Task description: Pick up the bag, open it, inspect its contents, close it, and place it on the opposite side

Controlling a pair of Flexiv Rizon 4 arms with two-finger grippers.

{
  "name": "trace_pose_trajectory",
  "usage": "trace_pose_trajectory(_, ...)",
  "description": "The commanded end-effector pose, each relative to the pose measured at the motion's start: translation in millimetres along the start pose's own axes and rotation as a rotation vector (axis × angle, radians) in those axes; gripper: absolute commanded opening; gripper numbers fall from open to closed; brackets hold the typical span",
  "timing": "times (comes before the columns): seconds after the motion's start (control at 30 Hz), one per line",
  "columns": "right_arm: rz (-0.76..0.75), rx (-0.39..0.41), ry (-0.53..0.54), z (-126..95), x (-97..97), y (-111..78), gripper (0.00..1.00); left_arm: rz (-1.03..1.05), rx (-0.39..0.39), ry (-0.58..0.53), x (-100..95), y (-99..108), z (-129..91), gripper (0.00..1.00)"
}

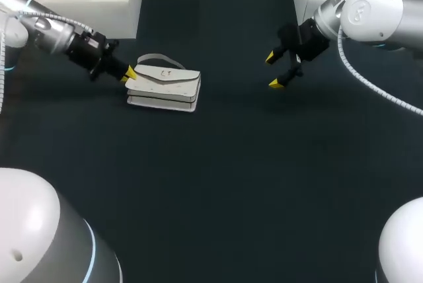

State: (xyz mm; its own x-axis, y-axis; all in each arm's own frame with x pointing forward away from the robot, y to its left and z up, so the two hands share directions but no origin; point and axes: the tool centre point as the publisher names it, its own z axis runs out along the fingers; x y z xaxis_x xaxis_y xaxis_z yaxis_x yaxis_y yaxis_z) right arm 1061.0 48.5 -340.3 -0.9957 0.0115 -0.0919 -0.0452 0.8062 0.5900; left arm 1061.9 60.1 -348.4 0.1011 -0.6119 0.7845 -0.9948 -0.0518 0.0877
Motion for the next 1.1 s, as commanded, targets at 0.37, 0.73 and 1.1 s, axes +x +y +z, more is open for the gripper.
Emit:
trace_pose_trajectory(0.37,0.000,0.000,0.002,1,-1.1,0.0,1.00,-0.018,0.242,0.090,29.1,20,57,0.00)
trace_pose_trajectory(0.73,0.000,0.000,0.002,1,-1.1,0.0,1.00,0.017,0.195,0.075,50.8,7,73,0.00)
trace_pose_trajectory(1.1,0.000,0.000,0.002,1,-1.1,0.0,1.00,0.046,0.059,0.060,60.7,-12,97,0.00)
